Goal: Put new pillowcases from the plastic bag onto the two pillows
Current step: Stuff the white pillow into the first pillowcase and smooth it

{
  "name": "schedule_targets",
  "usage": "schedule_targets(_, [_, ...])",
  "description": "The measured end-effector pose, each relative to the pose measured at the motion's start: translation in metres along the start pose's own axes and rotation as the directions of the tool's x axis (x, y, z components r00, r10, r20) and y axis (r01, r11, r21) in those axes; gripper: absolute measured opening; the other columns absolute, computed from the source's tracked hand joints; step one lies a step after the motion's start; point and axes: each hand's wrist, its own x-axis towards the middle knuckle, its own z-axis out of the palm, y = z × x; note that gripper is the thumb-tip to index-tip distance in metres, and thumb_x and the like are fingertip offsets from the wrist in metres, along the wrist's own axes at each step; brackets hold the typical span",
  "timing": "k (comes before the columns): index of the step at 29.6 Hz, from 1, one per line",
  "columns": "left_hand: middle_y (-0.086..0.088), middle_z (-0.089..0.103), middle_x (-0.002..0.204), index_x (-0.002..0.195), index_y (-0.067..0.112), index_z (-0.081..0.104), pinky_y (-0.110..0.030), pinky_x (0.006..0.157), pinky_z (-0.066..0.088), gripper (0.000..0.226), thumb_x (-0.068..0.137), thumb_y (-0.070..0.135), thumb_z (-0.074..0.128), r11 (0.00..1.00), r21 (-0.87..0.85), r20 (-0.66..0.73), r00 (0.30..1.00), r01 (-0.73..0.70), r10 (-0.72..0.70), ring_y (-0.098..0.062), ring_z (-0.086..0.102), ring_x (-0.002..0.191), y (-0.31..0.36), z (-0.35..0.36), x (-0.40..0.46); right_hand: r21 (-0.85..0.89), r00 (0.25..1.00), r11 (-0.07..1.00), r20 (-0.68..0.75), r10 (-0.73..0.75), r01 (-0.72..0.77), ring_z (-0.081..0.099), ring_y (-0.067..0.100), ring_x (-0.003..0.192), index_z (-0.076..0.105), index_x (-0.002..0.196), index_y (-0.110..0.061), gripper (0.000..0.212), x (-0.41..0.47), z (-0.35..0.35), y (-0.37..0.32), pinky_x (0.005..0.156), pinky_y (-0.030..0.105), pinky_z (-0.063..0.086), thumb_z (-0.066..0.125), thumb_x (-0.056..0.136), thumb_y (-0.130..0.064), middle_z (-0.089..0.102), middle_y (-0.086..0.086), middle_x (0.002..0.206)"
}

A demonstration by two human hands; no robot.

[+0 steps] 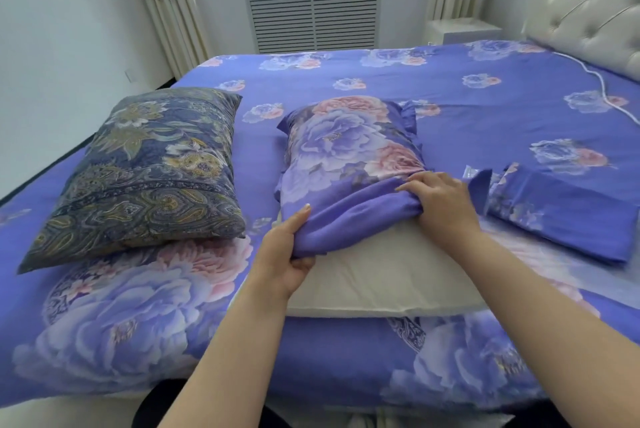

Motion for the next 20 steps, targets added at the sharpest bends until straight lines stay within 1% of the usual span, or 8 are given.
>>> schedule_targets(2, [0.000, 0.055, 0.051, 0.071, 0.016, 0.063, -0.010, 0.027, 0.026, 0.018, 0.084, 0.029, 0.066, 0.996, 0.039, 0.021, 0.996, 0.082, -0.083, -0.010, 0.046, 0.030, 0.002, -0.012, -0.005, 0.211, 0.969, 0.978, -0.244, 0.043, 0.010, 0.063, 0.033, 0.085, 0.070, 0.094, -0.004, 0.031, -0.011, 0.000, 0.002, 0.077, 0.037, 0.041, 0.053, 0.069, -0.004, 0.069, 0.015, 0.090])
schedule_targets(5, [-0.004, 0.067, 0.065, 0.082, 0.012, 0.068, -0.018, 0.037, 0.044, 0.019, 0.088, 0.027, 0.059, 0.996, -0.016, 0.072, 0.994, 0.088, -0.086, -0.014, 0.062, 0.047, 0.003, -0.030, -0.010, 0.502, 0.941, 0.832, -0.098, 0.324, -0.235, 0.055, 0.024, 0.069, 0.059, 0.083, -0.010, 0.025, -0.030, 0.000, 0.003, 0.065, 0.035, 0.038, 0.042, 0.064, -0.008, 0.060, 0.009, 0.070])
schedule_targets(8, [-0.011, 0.071, 0.085, 0.094, 0.005, 0.067, -0.028, 0.073, 0.052, 0.021, 0.090, 0.022, 0.054, 0.994, -0.087, 0.060, 0.996, -0.065, 0.070, -0.020, 0.067, 0.077, 0.010, -0.044, -0.010, 0.326, 0.945, 0.887, 0.103, 0.310, -0.327, 0.054, 0.029, 0.067, 0.052, 0.075, -0.009, 0.016, -0.037, 0.001, 0.006, 0.061, 0.038, 0.037, 0.041, 0.064, -0.015, 0.054, 0.009, 0.065])
schedule_targets(10, [-0.011, 0.072, 0.095, 0.104, 0.003, 0.065, -0.030, 0.083, 0.051, 0.025, 0.092, 0.020, 0.052, 0.985, -0.134, 0.081, 0.990, -0.105, 0.117, -0.021, 0.068, 0.088, 0.015, -0.049, -0.013, 0.244, 0.949, 0.918, 0.119, 0.293, -0.314, 0.055, 0.033, 0.073, 0.054, 0.076, -0.013, 0.011, -0.040, -0.001, 0.005, 0.062, 0.033, 0.033, 0.049, 0.068, -0.007, 0.053, 0.004, 0.070])
schedule_targets(14, [-0.008, 0.071, 0.098, 0.106, 0.005, 0.065, -0.031, 0.079, 0.054, 0.022, 0.090, 0.018, 0.057, 0.986, -0.047, -0.072, 0.985, -0.157, 0.154, -0.019, 0.068, 0.087, 0.017, -0.065, -0.009, 0.286, 0.973, 0.949, -0.143, 0.180, -0.134, 0.054, 0.028, 0.099, 0.068, 0.099, -0.010, 0.048, -0.057, -0.005, -0.005, 0.079, 0.028, 0.038, 0.045, 0.060, 0.005, 0.059, 0.007, 0.100])
schedule_targets(17, [0.000, 0.069, 0.065, 0.090, 0.011, 0.061, -0.021, 0.054, 0.054, 0.005, 0.091, 0.015, 0.058, 0.981, -0.138, -0.357, 0.931, -0.139, 0.082, -0.009, 0.065, 0.057, 0.013, -0.091, 0.000, 0.331, 0.931, 0.941, -0.316, 0.181, -0.071, 0.052, 0.026, 0.100, 0.068, 0.102, -0.006, 0.054, -0.071, -0.008, -0.012, 0.088, 0.028, 0.039, 0.042, 0.056, 0.005, 0.060, 0.011, 0.104])
schedule_targets(18, [0.004, 0.065, 0.053, 0.082, 0.014, 0.058, -0.018, 0.044, 0.049, 0.009, 0.091, 0.015, 0.058, 0.974, -0.173, -0.442, 0.895, -0.146, 0.055, -0.006, 0.061, 0.046, 0.011, -0.102, 0.001, 0.370, 0.910, 0.927, -0.361, 0.207, -0.064, 0.052, 0.026, 0.099, 0.068, 0.102, -0.004, 0.055, -0.075, -0.009, -0.014, 0.090, 0.029, 0.039, 0.041, 0.055, 0.006, 0.062, 0.011, 0.103])
schedule_targets(20, [0.003, 0.062, 0.053, 0.074, 0.016, 0.054, -0.021, 0.044, 0.048, 0.018, 0.091, 0.015, 0.060, 0.974, -0.147, -0.534, 0.842, -0.172, 0.068, -0.008, 0.058, 0.045, 0.004, -0.123, 0.005, 0.418, 0.880, 0.907, -0.410, 0.240, -0.053, 0.054, 0.025, 0.097, 0.067, 0.102, -0.002, 0.054, -0.085, -0.011, -0.019, 0.090, 0.033, 0.041, 0.040, 0.056, 0.007, 0.063, 0.009, 0.101])
